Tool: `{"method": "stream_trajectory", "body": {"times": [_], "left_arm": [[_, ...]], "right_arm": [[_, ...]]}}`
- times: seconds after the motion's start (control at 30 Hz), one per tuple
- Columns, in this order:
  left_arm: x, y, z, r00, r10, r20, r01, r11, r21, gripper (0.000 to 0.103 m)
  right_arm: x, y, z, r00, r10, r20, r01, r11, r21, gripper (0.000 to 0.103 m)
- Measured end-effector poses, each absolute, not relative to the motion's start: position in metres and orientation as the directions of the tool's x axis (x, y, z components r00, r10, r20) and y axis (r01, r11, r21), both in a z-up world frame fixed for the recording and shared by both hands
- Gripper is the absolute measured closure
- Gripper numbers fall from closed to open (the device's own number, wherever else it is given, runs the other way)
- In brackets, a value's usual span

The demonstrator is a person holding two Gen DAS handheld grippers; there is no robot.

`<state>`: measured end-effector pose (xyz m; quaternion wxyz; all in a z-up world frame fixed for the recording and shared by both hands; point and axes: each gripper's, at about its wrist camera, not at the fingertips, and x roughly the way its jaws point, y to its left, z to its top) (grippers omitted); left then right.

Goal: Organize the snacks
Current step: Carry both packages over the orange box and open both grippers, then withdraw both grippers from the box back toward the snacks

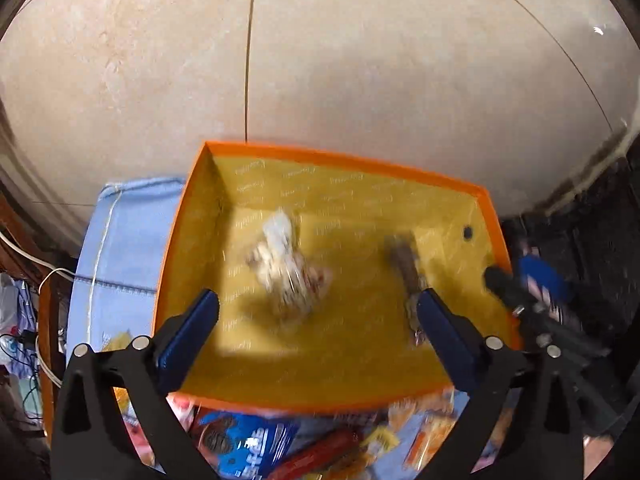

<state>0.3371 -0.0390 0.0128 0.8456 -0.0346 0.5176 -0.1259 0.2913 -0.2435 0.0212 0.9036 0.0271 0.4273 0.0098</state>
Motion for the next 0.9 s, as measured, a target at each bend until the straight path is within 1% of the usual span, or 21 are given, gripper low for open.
{"method": "stream_trajectory", "body": {"times": [0.03,0.07,0.1,0.13,0.17,0.27,0.37,0.53,0.63,0.67,0.8,0.9], "left_arm": [[0.328,-0.035,0.015,0.43,-0.257,-0.865,0.194,0.963,-0.189,0.005],[0.314,-0.032,0.016,0.44,-0.256,-0.861,0.215,0.961,-0.175,0.005],[0.3,-0.03,0.016,0.453,-0.25,-0.856,0.232,0.96,-0.158,0.005],[0.289,-0.028,0.016,0.462,-0.246,-0.852,0.245,0.959,-0.143,0.005],[0.275,-0.026,0.016,0.472,-0.238,-0.849,0.259,0.958,-0.125,0.005],[0.221,-0.016,0.006,0.474,-0.21,-0.855,0.296,0.952,-0.07,0.004],[0.18,-0.003,-0.008,0.448,-0.184,-0.875,0.309,0.95,-0.042,0.004],[0.119,0.039,-0.039,0.379,-0.145,-0.914,0.242,0.969,-0.053,0.004],[0.091,0.06,-0.052,0.338,-0.172,-0.925,0.24,0.966,-0.092,0.004],[0.083,0.064,-0.056,0.336,-0.17,-0.927,0.253,0.964,-0.085,0.004],[0.05,0.07,-0.075,0.317,-0.152,-0.936,0.344,0.938,-0.036,0.004],[0.041,0.069,-0.09,0.298,-0.092,-0.95,0.368,0.929,0.026,0.004]], "right_arm": [[0.276,-0.243,0.026,0.657,0.035,-0.753,-0.009,0.999,0.038,0.027],[0.263,-0.243,0.028,0.672,0.03,-0.74,-0.022,1.0,0.02,0.021],[0.252,-0.244,0.028,0.683,0.024,-0.73,-0.028,1.0,0.006,0.017],[0.235,-0.245,0.028,0.692,0.025,-0.721,-0.035,0.999,0.0,0.009],[0.221,-0.246,0.025,0.69,0.029,-0.723,-0.042,0.999,0.001,0.006],[0.178,-0.253,0.01,0.635,0.045,-0.771,-0.042,0.999,0.024,0.006],[0.138,-0.254,-0.007,0.58,0.058,-0.812,-0.019,0.998,0.057,0.006],[0.073,-0.254,-0.033,0.496,0.079,-0.865,0.016,0.995,0.1,0.006],[0.044,-0.252,-0.039,0.482,0.074,-0.873,0.025,0.995,0.098,0.006],[0.037,-0.251,-0.042,0.475,0.069,-0.877,0.021,0.996,0.09,0.005],[0.011,-0.254,-0.046,0.461,0.063,-0.885,0.038,0.995,0.091,0.005],[-0.004,-0.259,-0.045,0.464,0.051,-0.884,0.061,0.994,0.09,0.004]]}}
